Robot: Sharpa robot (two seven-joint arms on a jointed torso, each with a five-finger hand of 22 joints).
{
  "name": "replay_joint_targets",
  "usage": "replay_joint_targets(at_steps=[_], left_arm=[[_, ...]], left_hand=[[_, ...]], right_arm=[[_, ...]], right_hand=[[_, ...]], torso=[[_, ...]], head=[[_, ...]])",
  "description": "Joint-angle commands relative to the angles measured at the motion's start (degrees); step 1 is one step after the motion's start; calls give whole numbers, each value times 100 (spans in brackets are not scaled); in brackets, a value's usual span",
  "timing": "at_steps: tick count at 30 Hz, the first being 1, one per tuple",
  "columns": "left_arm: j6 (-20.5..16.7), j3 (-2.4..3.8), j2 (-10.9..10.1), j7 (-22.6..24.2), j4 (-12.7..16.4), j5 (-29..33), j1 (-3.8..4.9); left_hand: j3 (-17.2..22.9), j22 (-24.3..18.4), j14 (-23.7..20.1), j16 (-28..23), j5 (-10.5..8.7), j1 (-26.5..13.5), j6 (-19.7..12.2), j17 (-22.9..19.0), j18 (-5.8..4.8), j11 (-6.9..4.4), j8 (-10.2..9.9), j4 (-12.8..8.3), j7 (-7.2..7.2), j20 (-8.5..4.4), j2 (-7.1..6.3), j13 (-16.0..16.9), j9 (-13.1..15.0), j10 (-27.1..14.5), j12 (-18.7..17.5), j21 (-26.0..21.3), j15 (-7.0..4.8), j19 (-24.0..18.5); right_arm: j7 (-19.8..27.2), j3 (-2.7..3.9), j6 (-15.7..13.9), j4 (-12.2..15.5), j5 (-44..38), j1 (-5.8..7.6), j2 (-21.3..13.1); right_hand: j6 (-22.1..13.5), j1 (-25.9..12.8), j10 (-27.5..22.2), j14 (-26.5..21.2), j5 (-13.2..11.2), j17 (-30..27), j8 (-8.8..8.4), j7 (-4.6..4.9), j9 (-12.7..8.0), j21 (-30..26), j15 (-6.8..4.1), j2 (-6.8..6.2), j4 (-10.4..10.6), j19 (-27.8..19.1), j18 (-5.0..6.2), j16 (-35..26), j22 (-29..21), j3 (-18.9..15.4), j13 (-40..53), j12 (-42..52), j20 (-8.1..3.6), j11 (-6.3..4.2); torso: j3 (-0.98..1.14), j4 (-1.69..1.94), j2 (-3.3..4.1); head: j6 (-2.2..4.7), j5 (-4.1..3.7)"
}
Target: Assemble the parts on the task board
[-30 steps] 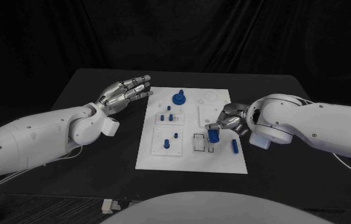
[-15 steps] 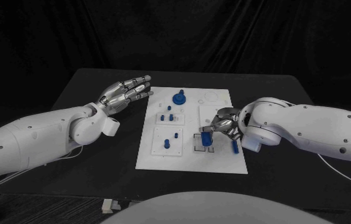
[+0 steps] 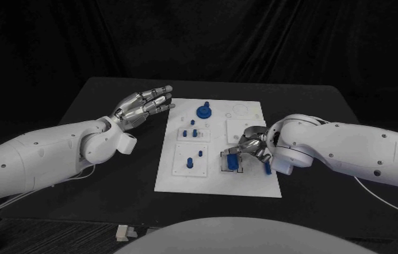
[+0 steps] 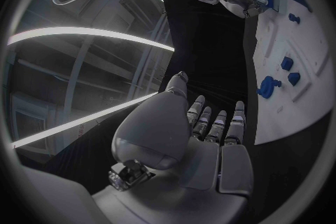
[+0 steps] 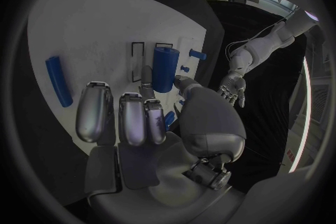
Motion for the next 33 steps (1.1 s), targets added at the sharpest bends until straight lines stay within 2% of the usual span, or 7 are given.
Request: replay_joint_targets(at_steps=[1,4,14,15,18,27,33], left_arm=[[86,6,14,72,5,34,-11],[89,6,16,71,2,34,-13],[101,6,25,66,-11,34,-28],[102,6,27,66,-13,34,-30],[104,6,29,65,-16,34,-35],[108,6,32,61,-26,34,-45],[113,6,25,59,-24,34,-50]], left_hand=[[8,-6,-13,22,10,-13,-43,6,27,25,-4,-14,2,-4,62,5,-9,1,13,20,30,28],[8,-6,-13,22,10,-13,-43,6,27,25,-4,-14,2,-4,62,5,-9,1,13,20,30,28],[8,-17,-15,19,7,-22,-47,5,25,25,-5,-10,2,-4,67,4,-10,-2,9,19,34,25],[8,-17,-15,19,7,-22,-47,5,25,25,-5,-10,2,-4,67,4,-10,-2,9,19,34,25],[8,-17,-15,19,7,-22,-47,5,25,25,-5,-10,2,-4,67,4,-10,-2,9,19,34,25],[9,-19,-14,22,9,-28,-59,5,24,26,-7,-8,2,-4,72,3,-11,-4,6,18,38,25],[9,-19,-14,22,9,-28,-59,5,24,26,-7,-8,2,-4,72,3,-11,-4,6,18,38,25]], right_arm=[[-135,2,128,-19,-107,-30,18],[-155,2,182,-26,-111,-41,29],[-186,2,258,-36,-114,-58,58],[-187,2,260,-38,-114,-59,60],[-189,2,265,-39,-114,-62,65],[-201,2,275,-45,-114,-67,82],[-160,2,127,-14,-130,-68,43]], right_hand=[[-51,-74,599,320,-189,-7,-43,6,-15,-40,52,20,-200,96,26,-18,997,180,1510,20,47,47],[-69,-92,599,320,-371,-10,-61,16,-29,-41,60,10,-167,98,25,-16,998,126,1510,20,54,57],[-68,-314,599,327,-1426,10,-87,26,-87,-26,72,30,134,115,22,15,1007,-240,1510,20,69,68],[-67,-375,599,326,-1675,9,-87,25,-93,-32,71,31,208,115,23,19,1005,-327,1510,20,70,68],[-75,-443,599,325,-2042,7,-89,28,-104,-33,73,-6,296,116,23,24,1005,-480,1510,20,70,69],[-120,-454,599,327,-2505,15,-93,40,-119,-30,81,-85,418,123,22,41,1008,-755,1510,20,75,79],[-152,-537,599,328,-2611,22,-70,45,-110,-35,85,-167,611,124,23,53,1007,-1000,1510,20,80,84]], torso=[[0,8,-3],[-2,5,-3],[-2,3,-2],[-2,2,-2],[-1,-1,-4],[-1,2,-3],[-1,0,-3]], head=[[-1,0],[-1,10],[-1,16],[-1,18],[-1,28],[-1,35],[-1,44]])
